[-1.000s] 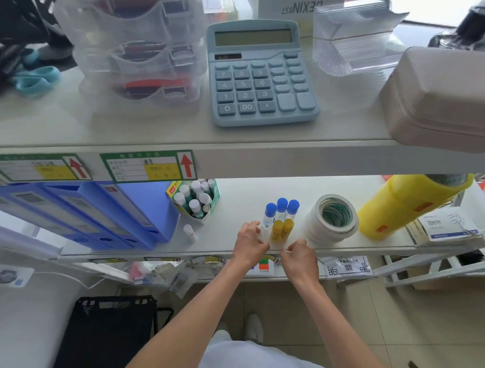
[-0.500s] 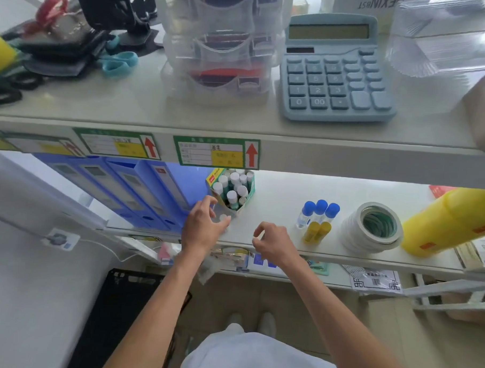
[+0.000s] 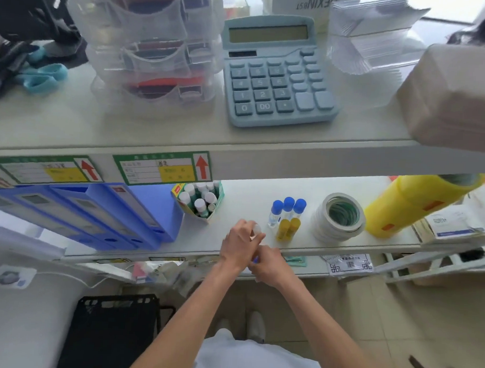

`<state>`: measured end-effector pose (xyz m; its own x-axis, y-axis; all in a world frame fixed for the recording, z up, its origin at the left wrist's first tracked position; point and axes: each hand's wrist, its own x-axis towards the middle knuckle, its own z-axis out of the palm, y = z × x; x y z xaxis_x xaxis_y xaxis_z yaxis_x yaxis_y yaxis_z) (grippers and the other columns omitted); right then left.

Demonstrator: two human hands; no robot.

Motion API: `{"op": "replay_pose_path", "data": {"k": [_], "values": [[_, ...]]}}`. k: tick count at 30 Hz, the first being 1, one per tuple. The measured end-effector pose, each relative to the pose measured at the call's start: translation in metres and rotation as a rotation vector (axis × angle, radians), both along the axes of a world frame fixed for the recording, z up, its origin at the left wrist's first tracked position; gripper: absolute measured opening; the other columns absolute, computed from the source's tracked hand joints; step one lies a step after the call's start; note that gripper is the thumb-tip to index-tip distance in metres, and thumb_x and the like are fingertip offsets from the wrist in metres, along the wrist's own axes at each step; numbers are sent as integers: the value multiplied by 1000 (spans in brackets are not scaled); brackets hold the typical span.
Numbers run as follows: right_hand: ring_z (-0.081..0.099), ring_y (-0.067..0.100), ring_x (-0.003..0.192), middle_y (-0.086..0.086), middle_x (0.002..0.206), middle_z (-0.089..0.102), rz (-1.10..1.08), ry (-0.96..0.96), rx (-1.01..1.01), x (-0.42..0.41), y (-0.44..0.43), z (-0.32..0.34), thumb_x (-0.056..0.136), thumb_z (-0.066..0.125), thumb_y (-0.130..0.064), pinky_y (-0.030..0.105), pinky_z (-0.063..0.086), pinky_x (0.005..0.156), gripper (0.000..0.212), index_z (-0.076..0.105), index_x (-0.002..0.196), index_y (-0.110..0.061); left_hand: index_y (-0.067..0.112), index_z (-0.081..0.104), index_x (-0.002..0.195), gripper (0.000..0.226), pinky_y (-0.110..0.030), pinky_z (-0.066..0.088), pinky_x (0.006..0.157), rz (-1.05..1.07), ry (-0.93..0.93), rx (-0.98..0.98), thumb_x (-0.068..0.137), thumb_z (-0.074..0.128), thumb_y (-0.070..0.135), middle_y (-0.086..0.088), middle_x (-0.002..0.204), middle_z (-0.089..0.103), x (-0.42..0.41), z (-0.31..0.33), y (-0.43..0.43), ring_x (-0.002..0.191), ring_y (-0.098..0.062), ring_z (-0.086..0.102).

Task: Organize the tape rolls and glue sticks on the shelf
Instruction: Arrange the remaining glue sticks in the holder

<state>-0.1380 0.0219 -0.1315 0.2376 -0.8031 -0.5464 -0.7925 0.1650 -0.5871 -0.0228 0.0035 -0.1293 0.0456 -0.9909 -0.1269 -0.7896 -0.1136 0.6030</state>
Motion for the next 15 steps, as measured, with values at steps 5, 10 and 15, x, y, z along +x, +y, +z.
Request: {"op": "replay_pose_path", "data": {"k": [5, 10, 15], "values": [[71, 23, 81, 5, 101, 70, -78, 41, 12, -25, 5, -6, 88, 58, -24, 44, 63, 77, 19, 68, 102, -15, 8, 62, 89, 23, -40, 55, 73, -59, -15, 64, 94, 63, 31, -4, 87, 59, -13, -12, -7, 77, -23, 62], [71, 20, 87, 5, 104, 69, -96, 31, 11, -28, 5, 1, 95, 58, -21, 39, 62, 85, 19, 66, 111, -16, 11, 67, 84, 24, -36, 56, 70, -33, 20, 60, 90, 69, 34, -2, 84, 64, -7, -21, -8, 72, -18, 64], [71, 21, 86, 4, 97, 70, -67, 11, 1, -21, -1, 0, 92, 57, -23, 42, 63, 81, 19, 68, 106, -16, 15, 69, 113, 37, -33, 56, 76, -35, 29, 126, 82, 76, 36, -1, 97, 65, 13, -10, 0, 82, -17, 66]]}}
